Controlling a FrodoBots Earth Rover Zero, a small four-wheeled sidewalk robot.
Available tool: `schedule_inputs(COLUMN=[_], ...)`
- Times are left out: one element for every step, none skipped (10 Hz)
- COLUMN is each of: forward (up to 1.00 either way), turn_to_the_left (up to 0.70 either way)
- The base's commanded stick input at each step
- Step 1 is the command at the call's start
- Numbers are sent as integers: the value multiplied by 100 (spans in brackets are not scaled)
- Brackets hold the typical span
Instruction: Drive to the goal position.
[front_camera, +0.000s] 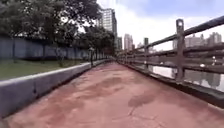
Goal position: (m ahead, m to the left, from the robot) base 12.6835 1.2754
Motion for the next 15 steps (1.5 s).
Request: schedule_inputs(forward=[97, 97, 97, 97, 97, 97, 97, 97, 97, 97, 97, 97, 97, 97, 97], turn_to_the_left=[0, 0, 0, 0, 0, 0, 0, 0, 9, 13, 8, 1, 0, 0, 0])
